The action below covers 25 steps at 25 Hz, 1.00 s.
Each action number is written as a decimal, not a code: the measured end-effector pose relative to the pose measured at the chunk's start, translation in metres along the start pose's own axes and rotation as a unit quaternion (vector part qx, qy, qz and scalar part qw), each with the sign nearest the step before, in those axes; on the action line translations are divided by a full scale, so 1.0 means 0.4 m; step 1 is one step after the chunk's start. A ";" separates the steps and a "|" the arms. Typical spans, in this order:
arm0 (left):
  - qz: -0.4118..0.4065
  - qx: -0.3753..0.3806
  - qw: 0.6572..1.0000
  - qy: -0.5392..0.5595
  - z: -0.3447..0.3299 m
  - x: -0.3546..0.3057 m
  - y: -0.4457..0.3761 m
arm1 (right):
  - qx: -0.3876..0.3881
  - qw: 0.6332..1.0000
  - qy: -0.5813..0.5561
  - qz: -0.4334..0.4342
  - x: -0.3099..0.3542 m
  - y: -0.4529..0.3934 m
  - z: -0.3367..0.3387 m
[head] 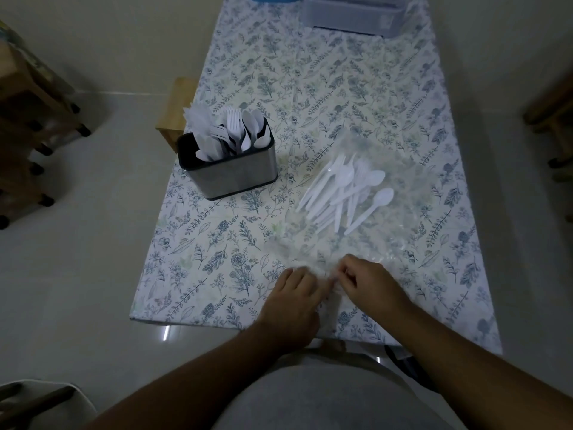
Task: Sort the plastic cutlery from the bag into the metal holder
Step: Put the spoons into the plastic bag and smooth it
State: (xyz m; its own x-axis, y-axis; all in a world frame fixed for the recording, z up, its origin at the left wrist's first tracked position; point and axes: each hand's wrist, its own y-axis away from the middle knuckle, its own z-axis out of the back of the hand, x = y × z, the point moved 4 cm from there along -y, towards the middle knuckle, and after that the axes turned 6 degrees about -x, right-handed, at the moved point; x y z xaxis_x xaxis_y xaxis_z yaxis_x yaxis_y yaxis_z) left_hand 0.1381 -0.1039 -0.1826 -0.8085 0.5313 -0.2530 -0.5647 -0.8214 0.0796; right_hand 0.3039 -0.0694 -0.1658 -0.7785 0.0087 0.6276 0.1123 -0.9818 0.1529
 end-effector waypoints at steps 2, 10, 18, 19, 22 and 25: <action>0.015 0.016 1.000 -0.003 -0.004 0.008 0.013 | -0.031 0.999 -0.022 -0.025 0.004 -0.004 0.035; 0.052 0.062 0.997 -0.014 0.016 0.043 0.046 | -0.131 0.989 -0.075 0.006 0.061 -0.007 0.153; 0.533 -0.063 0.666 0.519 0.136 0.121 0.061 | 0.100 0.976 0.060 0.181 0.213 0.036 -0.005; 0.557 -0.062 0.641 0.524 0.130 0.131 0.077 | 0.066 0.984 0.054 0.158 0.201 0.010 0.006; 0.598 -0.102 0.618 0.501 0.123 0.173 0.129 | -0.076 0.994 0.051 0.059 0.112 -0.079 0.077; 0.618 -0.223 0.602 0.454 0.139 0.211 0.157 | -0.141 0.982 0.124 -0.009 0.026 -0.147 0.110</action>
State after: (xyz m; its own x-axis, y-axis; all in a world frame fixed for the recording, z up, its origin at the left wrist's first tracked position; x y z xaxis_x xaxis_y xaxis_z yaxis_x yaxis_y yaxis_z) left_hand 0.0250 -0.0992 -0.1455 -0.0286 -0.7089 -0.7048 0.6396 -0.5548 0.5320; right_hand 0.3164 -0.0032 -0.1348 -0.9095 0.0149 0.4154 -0.0516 -0.9957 -0.0771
